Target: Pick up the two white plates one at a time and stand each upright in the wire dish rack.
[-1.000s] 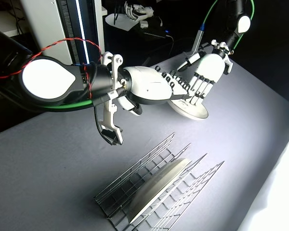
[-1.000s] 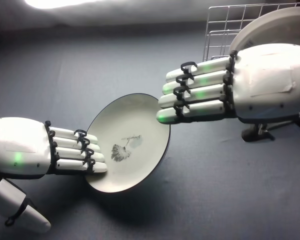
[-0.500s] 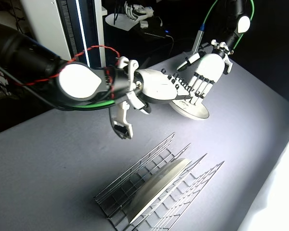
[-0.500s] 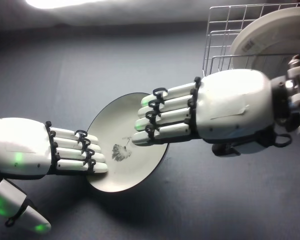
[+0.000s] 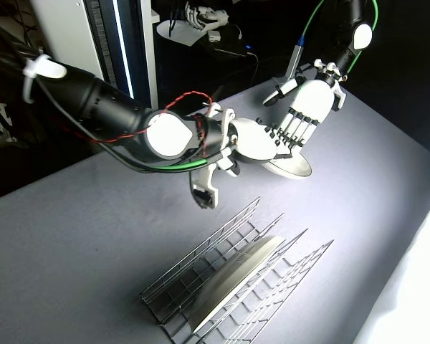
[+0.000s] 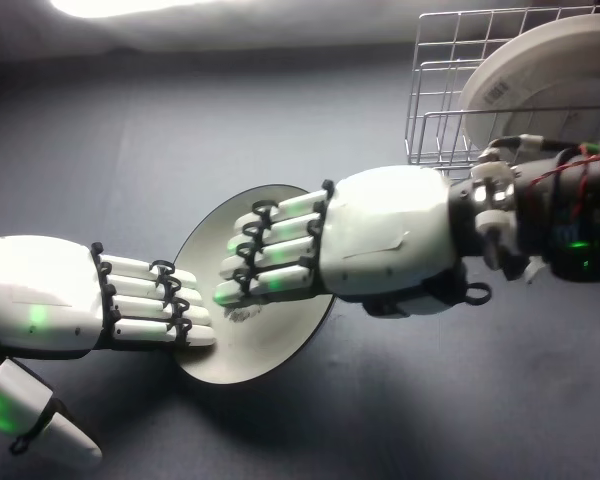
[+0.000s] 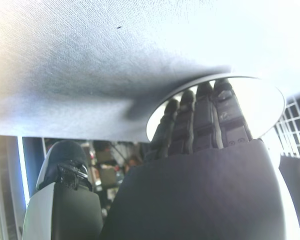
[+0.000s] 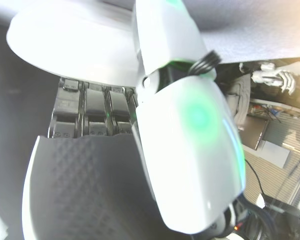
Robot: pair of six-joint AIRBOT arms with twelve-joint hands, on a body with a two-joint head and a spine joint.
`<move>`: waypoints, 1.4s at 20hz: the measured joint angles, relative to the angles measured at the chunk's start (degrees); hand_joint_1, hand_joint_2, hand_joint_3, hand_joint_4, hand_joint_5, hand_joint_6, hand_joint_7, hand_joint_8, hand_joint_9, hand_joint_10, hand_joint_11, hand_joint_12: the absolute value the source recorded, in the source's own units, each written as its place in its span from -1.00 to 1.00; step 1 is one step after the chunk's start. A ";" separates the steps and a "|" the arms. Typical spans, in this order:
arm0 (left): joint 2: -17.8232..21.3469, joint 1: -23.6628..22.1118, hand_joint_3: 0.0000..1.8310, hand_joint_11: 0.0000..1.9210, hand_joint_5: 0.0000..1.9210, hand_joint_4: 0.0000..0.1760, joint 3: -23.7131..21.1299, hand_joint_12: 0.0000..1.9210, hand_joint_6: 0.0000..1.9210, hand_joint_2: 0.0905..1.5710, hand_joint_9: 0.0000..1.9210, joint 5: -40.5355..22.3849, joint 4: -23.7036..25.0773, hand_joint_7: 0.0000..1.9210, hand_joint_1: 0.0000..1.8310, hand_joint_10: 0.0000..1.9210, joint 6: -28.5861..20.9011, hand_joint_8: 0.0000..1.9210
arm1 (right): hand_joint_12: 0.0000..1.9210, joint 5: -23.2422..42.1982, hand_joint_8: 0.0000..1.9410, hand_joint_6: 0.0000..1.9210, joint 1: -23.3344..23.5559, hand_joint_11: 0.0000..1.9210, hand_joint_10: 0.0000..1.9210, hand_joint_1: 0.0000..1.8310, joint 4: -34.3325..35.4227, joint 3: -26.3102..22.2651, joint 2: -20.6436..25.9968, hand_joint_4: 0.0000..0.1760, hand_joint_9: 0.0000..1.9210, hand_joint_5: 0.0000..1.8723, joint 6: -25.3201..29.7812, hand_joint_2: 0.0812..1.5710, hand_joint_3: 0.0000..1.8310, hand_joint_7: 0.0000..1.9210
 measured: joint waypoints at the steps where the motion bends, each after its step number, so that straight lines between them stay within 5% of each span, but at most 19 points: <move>1: 0.00 0.00 -1.00 -1.00 -1.00 -1.00 0.02 -1.00 -1.00 0.34 -1.00 0.00 0.00 -1.00 -1.00 -1.00 0.02 -1.00 | -0.96 -0.48 -1.00 -1.00 0.00 -0.93 -1.00 0.73 0.00 0.02 -0.55 -1.00 -1.00 -1.00 0.00 0.33 -0.98 -1.00; 2: 0.00 0.00 -1.00 -1.00 -1.00 -1.00 0.00 -1.00 -1.00 0.34 -1.00 -0.02 0.00 -1.00 -1.00 -1.00 0.02 -1.00 | -0.63 -1.14 -1.00 -1.00 0.00 -1.00 -1.00 0.73 0.07 0.09 -1.16 -1.00 -1.00 -1.00 0.00 0.37 -1.00 -1.00; 5: -0.07 0.00 -1.00 -1.00 -1.00 -1.00 0.07 -1.00 -1.00 0.35 -1.00 -0.09 -0.02 -1.00 -1.00 -1.00 0.00 -1.00 | -0.49 -2.16 -1.00 -1.00 0.00 -1.00 -1.00 0.76 0.17 0.72 -2.27 -1.00 -1.00 -1.00 0.00 0.37 -1.00 -1.00; 8: -0.07 0.00 -1.00 -1.00 -1.00 -1.00 0.07 -1.00 -1.00 0.34 -1.00 -0.11 -0.04 -1.00 -1.00 -1.00 0.02 -1.00 | -0.14 -2.58 -0.99 -0.99 -0.02 -1.00 -0.98 0.79 0.24 2.34 -3.06 -1.00 -0.92 -0.93 0.00 0.39 -1.00 -0.96; 9: -0.07 0.00 -1.00 -1.00 -1.00 -1.00 0.07 -1.00 -1.00 0.35 -1.00 -0.13 -0.02 -1.00 -1.00 -1.00 0.02 -1.00 | 0.19 -2.75 -0.99 -0.98 -0.02 -0.92 -0.96 0.88 0.26 3.10 -3.10 -1.00 -0.72 -0.75 0.00 0.40 -1.00 -0.80; 10: -0.07 0.00 -1.00 -1.00 -1.00 -1.00 0.07 -1.00 -1.00 0.35 -1.00 -0.13 -0.04 -1.00 -1.00 -1.00 0.02 -1.00 | 0.21 -2.78 -0.99 -0.98 -0.13 -0.86 -0.97 0.91 0.44 3.52 -3.13 -1.00 -0.65 -0.68 0.00 0.42 -1.00 -0.73; 11: -0.07 0.00 -1.00 -1.00 -1.00 -1.00 0.09 -1.00 -1.00 0.34 -1.00 -0.20 -0.13 -1.00 -1.00 -1.00 0.02 -1.00 | 0.58 -2.82 -0.98 -0.98 -0.24 -0.47 -0.95 0.98 0.42 3.69 -3.13 -1.00 -0.48 -0.54 -0.02 0.39 -1.00 -0.58; 14: -0.07 -0.02 -1.00 -0.99 -0.98 -1.00 0.20 -0.99 -0.99 0.33 -1.00 -0.37 -0.63 -1.00 -1.00 -1.00 0.09 -1.00 | 0.58 -1.90 -0.99 -0.98 -0.24 -0.30 -0.96 1.00 0.87 3.82 -3.37 -1.00 -0.28 -0.33 -0.37 0.34 -1.00 -0.37; 15: -0.11 -0.02 -1.00 -1.00 -1.00 -1.00 0.31 -1.00 -1.00 0.33 -1.00 -0.48 -0.63 -1.00 -1.00 -1.00 0.20 -1.00 | 0.50 -1.49 -0.98 -0.96 -0.24 -0.24 0.19 0.93 0.85 3.82 -3.39 -1.00 -0.21 -0.13 -0.39 0.34 -0.99 -0.15; 16: -0.11 0.00 -1.00 -1.00 -1.00 -1.00 0.31 -1.00 -1.00 0.33 -1.00 -0.46 -0.63 -1.00 -1.00 -1.00 0.22 -1.00 | 0.50 -1.38 -0.98 -0.96 -0.24 -0.24 0.19 0.93 0.87 3.82 -3.41 -1.00 -0.21 -0.13 -0.37 0.34 -0.99 -0.15; 17: -0.11 0.00 -1.00 -1.00 -1.00 -1.00 0.31 -1.00 -1.00 0.33 -1.00 -0.46 -0.63 -1.00 -1.00 -1.00 0.13 -1.00 | 0.49 -1.01 -0.98 -0.96 -0.24 -0.24 0.42 0.91 1.29 3.82 -3.45 -1.00 -0.22 -0.07 -0.28 0.35 -1.00 -0.09; 18: -0.11 0.00 -1.00 -1.00 -0.97 -1.00 0.31 -1.00 -0.99 0.35 -1.00 -0.46 -0.61 -0.99 -1.00 -1.00 -0.15 -1.00 | 0.56 -0.72 -0.10 0.20 -0.17 -0.04 0.26 0.63 1.55 3.82 -3.45 -1.00 -0.13 -0.18 -0.28 0.42 -1.00 -0.09; 21: -0.09 0.04 -1.00 -1.00 -0.97 -1.00 0.42 -1.00 -0.99 0.34 -1.00 -0.61 -0.72 -0.99 -1.00 -1.00 0.04 -1.00 | 0.44 -0.44 -0.14 0.06 -0.17 0.05 0.09 0.62 1.75 4.11 -3.45 -1.00 0.00 -0.05 -0.31 0.36 -1.00 -0.04; 22: -0.04 -0.11 -1.00 -1.00 -0.98 -1.00 0.42 -1.00 -1.00 0.33 -1.00 -0.70 -1.07 -1.00 -1.00 -1.00 0.04 -1.00 | 0.27 -0.42 -0.03 0.13 -0.17 0.08 0.18 0.52 1.64 4.11 -3.45 -1.00 0.01 -0.03 -0.42 0.39 -1.00 -0.07; 25: 0.20 -1.16 -1.00 -0.99 -0.96 -1.00 0.42 -0.99 -0.99 0.34 -0.99 -0.74 -0.83 -0.97 -1.00 -1.00 0.07 -0.99 | 0.46 -0.44 -0.05 0.08 0.02 0.03 0.12 0.62 1.62 4.11 -3.50 -1.00 -0.03 -0.03 -0.31 0.38 -1.00 -0.11; 28: 0.20 -1.14 -1.00 -1.00 -0.98 -1.00 0.42 -1.00 -0.99 0.35 -1.00 -0.83 -1.11 -0.99 -1.00 -1.00 0.13 -1.00 | 0.41 -0.35 -0.09 0.07 0.04 0.06 0.06 0.62 1.51 4.11 -3.52 -1.00 0.00 -0.03 -0.24 0.36 -1.00 -0.06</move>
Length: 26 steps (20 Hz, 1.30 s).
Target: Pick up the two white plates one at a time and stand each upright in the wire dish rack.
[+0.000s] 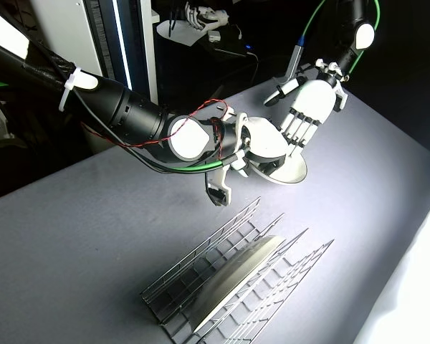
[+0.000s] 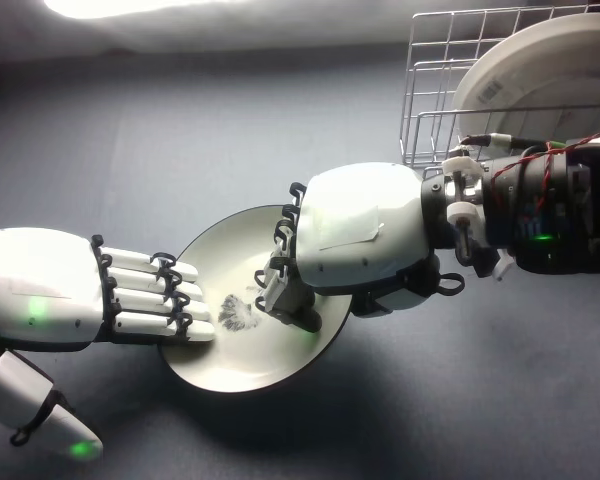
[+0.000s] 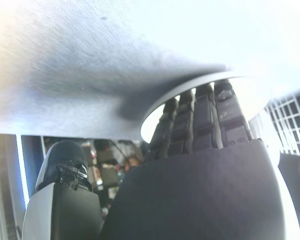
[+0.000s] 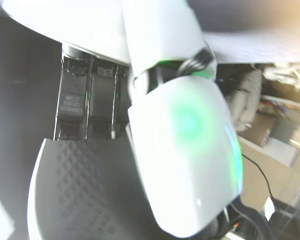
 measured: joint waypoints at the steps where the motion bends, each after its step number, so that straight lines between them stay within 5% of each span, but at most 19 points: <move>1: 0.00 0.17 -1.00 -1.00 -0.98 -1.00 0.00 -1.00 -0.99 0.35 -1.00 -0.04 -0.13 -0.99 -1.00 -1.00 0.04 -1.00 | 0.41 0.00 -0.09 0.07 0.00 0.06 0.06 0.62 0.00 0.00 0.00 -1.00 0.00 -0.03 0.00 0.36 -1.00 -0.06; 18: 0.00 4.46 -1.00 -1.00 -0.99 -1.00 0.00 -1.00 -1.00 0.33 -1.00 -1.55 -5.05 -1.00 -1.00 -1.00 0.57 -1.00 | 0.39 0.20 -0.13 0.00 0.37 0.07 0.01 0.63 -0.35 -0.28 0.79 -1.00 0.01 0.01 -0.02 0.34 -1.00 0.00; 21: -0.02 5.11 -1.00 -1.00 -1.00 -1.00 0.13 -1.00 -1.00 0.33 -1.00 -1.99 -5.60 -1.00 -1.00 -1.00 0.59 -1.00 | 0.55 0.26 0.12 0.31 0.59 -0.08 0.32 0.61 -0.48 -0.35 0.90 -1.00 -0.23 -0.18 -0.04 0.45 -0.99 -0.15; 22: -0.02 5.55 -1.00 -0.99 -0.97 -1.00 0.13 -1.00 -0.99 0.33 -1.00 -2.19 -6.01 -0.99 -1.00 -1.00 0.61 -1.00 | 0.29 0.22 -0.48 -0.36 0.59 -0.42 -0.31 0.50 -0.74 -0.35 0.90 -1.00 -0.38 -0.38 -0.04 0.39 -1.00 -0.31; 23: -0.02 5.60 -1.00 -1.00 -1.00 -1.00 0.13 -1.00 -1.00 0.34 -1.00 -2.29 -6.14 -1.00 -1.00 -1.00 0.63 -1.00 | 0.18 0.20 -0.83 -0.75 0.59 -0.68 -0.67 0.44 -1.05 -0.35 0.90 -1.00 -0.45 -0.46 -0.04 0.32 -1.00 -0.39; 25: -0.02 5.70 -1.00 -1.00 -0.99 -1.00 0.31 -1.00 -1.00 0.34 -1.00 -2.47 -5.60 -1.00 -1.00 -1.00 0.57 -1.00 | 0.10 -0.39 -0.99 -0.98 0.59 -0.97 -0.96 0.33 -0.63 -0.42 1.25 -1.00 -0.67 -0.66 0.00 0.29 -1.00 -0.67; 26: -0.02 5.75 -1.00 -1.00 -1.00 -1.00 0.31 -1.00 -1.00 0.35 -1.00 -2.43 -5.49 -1.00 -1.00 -1.00 0.04 -1.00 | -0.11 -1.07 -1.00 -1.00 0.59 -0.99 -0.99 0.31 -0.74 -0.33 1.38 -1.00 -0.83 -0.82 0.02 0.27 -1.00 -0.84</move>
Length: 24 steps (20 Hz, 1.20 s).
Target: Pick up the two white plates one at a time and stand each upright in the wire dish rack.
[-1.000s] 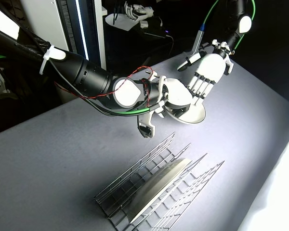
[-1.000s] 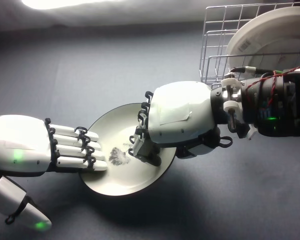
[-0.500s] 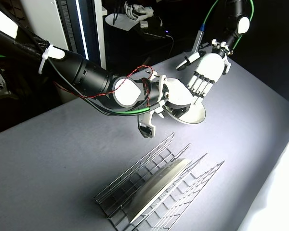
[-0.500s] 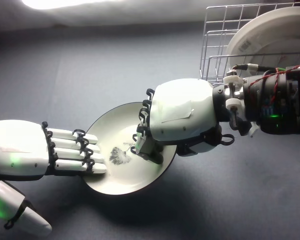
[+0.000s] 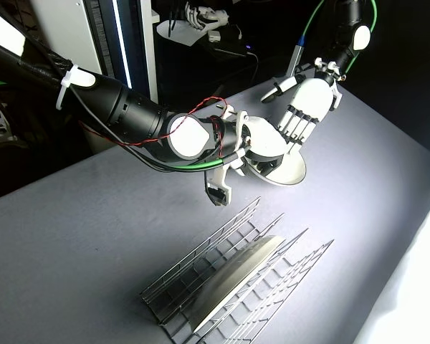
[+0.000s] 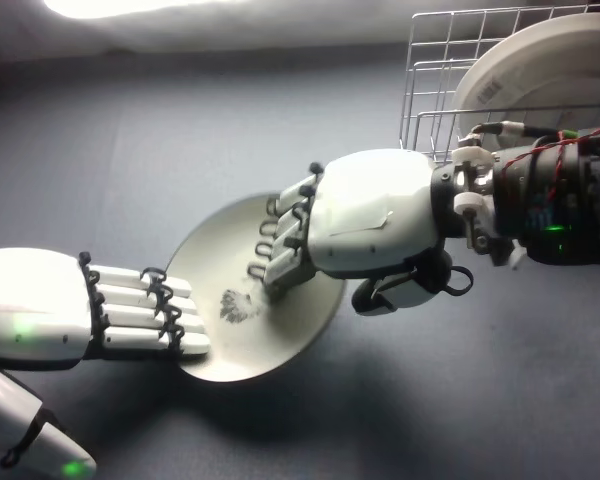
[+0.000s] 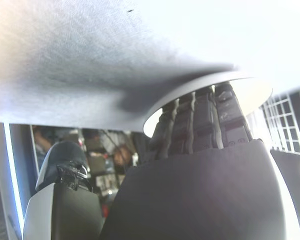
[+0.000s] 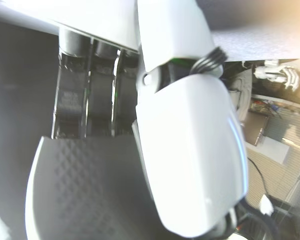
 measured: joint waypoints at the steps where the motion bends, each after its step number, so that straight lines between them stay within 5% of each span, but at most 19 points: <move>1: 0.00 0.20 -1.00 -1.00 -1.00 -1.00 0.00 -1.00 -1.00 0.35 -1.00 -0.02 0.09 -1.00 -1.00 -1.00 0.02 -1.00 | -0.21 -0.48 -1.00 -1.00 -0.02 -1.00 -1.00 0.28 -0.42 0.15 0.00 -1.00 -0.90 -0.88 -0.04 0.23 -1.00 -0.91; 5: 0.00 0.31 -1.00 -1.00 -1.00 -1.00 0.04 -1.00 -1.00 0.34 -1.00 0.02 0.17 -1.00 -1.00 -1.00 0.09 -1.00 | -0.40 -0.66 -1.00 -1.00 0.00 -1.00 -1.00 0.22 -0.39 0.15 0.00 -1.00 -0.99 -0.99 -0.02 0.09 -1.00 -1.00; 8: 0.00 0.31 -1.00 -1.00 -0.99 -1.00 0.07 -1.00 -1.00 0.35 -1.00 0.00 0.20 -1.00 -1.00 -1.00 0.11 -1.00 | -0.81 -0.72 -1.00 -1.00 0.00 -1.00 -1.00 0.24 -0.39 0.15 0.00 -1.00 -1.00 -1.00 -0.02 -0.08 -1.00 -1.00; 11: -0.17 0.31 -1.00 -1.00 -0.99 -1.00 0.37 -1.00 -1.00 0.33 -1.00 -0.13 0.22 -1.00 -1.00 -1.00 0.11 -1.00 | -0.87 -0.72 -1.00 -1.00 0.00 -1.00 -1.00 0.34 -0.37 0.15 -0.11 -1.00 -1.00 -1.00 -0.02 -0.05 -1.00 -1.00; 17: -0.24 0.31 -0.99 -1.00 -1.00 -1.00 0.42 -1.00 -1.00 0.36 -1.00 -0.15 0.17 -1.00 -1.00 -1.00 0.15 -1.00 | -0.85 -1.51 -1.00 -1.00 0.59 -1.00 -1.00 0.47 -0.35 0.39 -1.57 -1.00 -1.00 -1.00 -0.02 0.05 -0.99 -1.00; 18: -0.24 0.31 -1.00 -1.00 -1.00 -1.00 0.42 -1.00 -1.00 0.34 -1.00 -0.17 0.20 -1.00 -1.00 -1.00 0.15 -1.00 | -0.64 -1.55 -1.00 -1.00 0.59 -1.00 -1.00 0.41 -0.37 0.39 -1.92 -1.00 -1.00 -1.00 -0.02 0.10 -0.99 -1.00; 22: -0.24 0.31 -1.00 -1.00 -1.00 -1.00 0.42 -1.00 -1.00 0.35 -1.00 -0.15 0.17 -1.00 -1.00 -1.00 0.15 -1.00 | -0.62 -1.97 -1.00 -1.00 0.59 -1.00 -1.00 0.47 -0.37 0.90 -3.52 -1.00 -1.00 -1.00 -0.02 0.17 -0.97 -1.00; 24: -0.24 0.31 -1.00 -1.00 -0.99 -1.00 0.42 -1.00 -1.00 0.35 -1.00 -0.15 0.17 -1.00 -1.00 -1.00 0.15 -1.00 | -0.23 -1.97 -1.00 -1.00 0.59 -1.00 -1.00 0.48 -0.35 1.51 -4.31 -1.00 -1.00 -1.00 -0.04 0.25 -0.98 -1.00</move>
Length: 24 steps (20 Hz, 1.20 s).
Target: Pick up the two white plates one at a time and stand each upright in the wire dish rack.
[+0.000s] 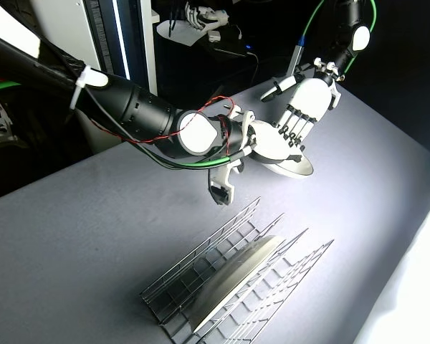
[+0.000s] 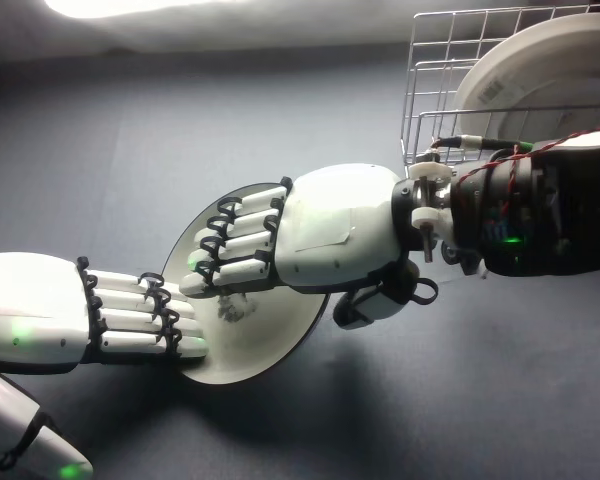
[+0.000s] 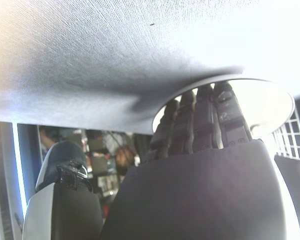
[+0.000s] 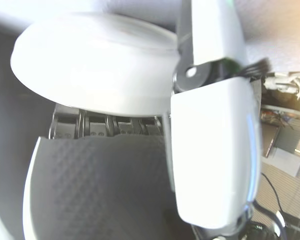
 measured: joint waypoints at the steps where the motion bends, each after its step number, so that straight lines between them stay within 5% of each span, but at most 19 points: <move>1: 0.00 0.00 -1.00 -1.00 -0.99 -1.00 0.00 -1.00 -0.99 0.35 -1.00 0.00 0.00 -1.00 -1.00 -1.00 0.00 -1.00 | -0.05 0.00 -0.99 -0.99 0.00 -1.00 -0.98 0.58 -0.02 0.63 -0.35 -1.00 -0.92 -0.95 0.00 0.27 -0.98 -0.97; 3: 0.00 0.00 -0.99 -1.00 -0.97 -1.00 0.00 -1.00 -0.99 0.37 -1.00 0.00 0.00 -0.99 -1.00 -1.00 0.00 -0.99 | 0.21 -0.07 -0.98 -0.97 0.00 -0.99 -0.94 0.61 0.02 1.70 -0.72 -1.00 -0.68 -0.75 0.00 0.30 -0.99 -0.72; 4: 0.00 0.00 -0.99 -1.00 -0.99 -1.00 0.00 -1.00 -1.00 0.37 -1.00 0.00 0.02 -1.00 -1.00 -1.00 0.00 -1.00 | 0.22 -0.13 -0.95 -0.94 0.00 -0.72 -0.89 0.62 0.02 2.21 -0.94 -1.00 -0.43 -0.54 -0.02 0.33 -0.99 -0.49; 5: 0.00 0.00 -0.99 -1.00 -0.98 -1.00 0.00 -1.00 -0.99 0.37 -1.00 0.00 0.02 -1.00 -1.00 -1.00 0.00 -1.00 | 0.49 -0.24 -0.97 -0.95 0.00 -0.37 -0.91 0.92 0.02 2.60 -1.14 -1.00 -0.29 -0.41 -0.04 0.33 -1.00 -0.37; 6: 0.00 0.00 -0.99 -1.00 -0.96 -1.00 0.00 -1.00 -0.99 0.37 -1.00 -0.11 -0.11 -0.98 -1.00 -1.00 0.13 -0.99 | 0.56 -0.13 -0.97 -0.94 0.00 -0.31 -0.90 0.98 0.20 2.82 -1.38 -1.00 -0.16 -0.26 -0.24 0.33 -1.00 -0.24; 7: 0.00 0.00 -0.99 -1.00 -0.95 -1.00 0.11 -1.00 -0.98 0.37 -0.99 -0.11 -0.50 -0.97 -1.00 -1.00 -0.28 -0.99 | 0.67 0.66 -0.21 0.04 0.00 -0.19 0.00 0.69 0.33 2.80 -1.60 -1.00 -0.12 -0.22 -0.66 0.43 -1.00 -0.13; 8: 0.00 0.00 -0.99 -1.00 -0.95 -1.00 0.13 -1.00 -0.99 0.37 -0.99 -0.07 -0.70 -0.97 -1.00 -1.00 -0.68 -0.99 | 0.69 1.42 -0.09 0.18 0.04 -0.19 0.20 0.63 0.55 2.80 -1.64 -1.00 -0.14 -0.14 -0.81 0.43 -1.00 -0.08; 10: 0.02 0.00 -1.00 -1.00 -0.97 -1.00 0.24 -1.00 -1.00 0.36 -1.00 0.02 -0.26 -0.99 -1.00 -1.00 -0.26 -1.00 | 0.59 2.12 -0.11 0.02 0.24 -0.17 0.05 0.63 1.18 2.82 -1.40 -1.00 0.01 -0.02 -0.66 0.37 -1.00 0.04; 11: 0.04 0.00 -0.99 -1.00 -0.98 -1.00 0.24 -1.00 -1.00 0.37 -1.00 0.00 -0.31 -1.00 -1.00 -1.00 -0.28 -1.00 | 0.30 2.82 -0.05 -0.02 0.24 -0.09 0.06 0.54 1.31 2.80 -1.33 -1.00 0.07 0.00 -0.61 0.35 -1.00 0.05; 13: 0.17 -0.20 -1.00 -1.00 -0.97 -1.00 0.24 -1.00 -1.00 0.37 -1.00 0.00 -0.20 -0.99 -1.00 -1.00 -0.31 -1.00 | 0.18 3.08 -0.01 -0.05 0.24 -0.02 0.07 0.51 1.31 2.80 -1.33 -1.00 0.09 0.04 -0.63 0.35 -1.00 0.01; 16: 1.33 -3.34 -1.00 -1.00 -0.97 -1.00 0.15 -1.00 -1.00 0.37 -1.00 0.63 1.97 -0.99 -1.00 -1.00 -0.76 -1.00 | 0.52 3.63 -0.04 -0.07 0.24 -0.07 0.00 0.63 1.36 2.80 -1.27 -1.00 0.06 0.01 -0.37 0.35 -1.00 -0.01; 24: 6.43 -11.21 -0.99 -1.00 -1.00 -1.00 -0.94 -1.00 -1.00 0.39 -1.00 -0.13 3.08 -1.00 -1.00 -1.00 -2.10 -1.00 | 0.48 4.94 -0.10 -0.10 1.22 -0.03 -0.03 0.63 6.80 -2.67 4.22 -1.00 0.06 0.03 -0.22 0.33 -1.00 0.03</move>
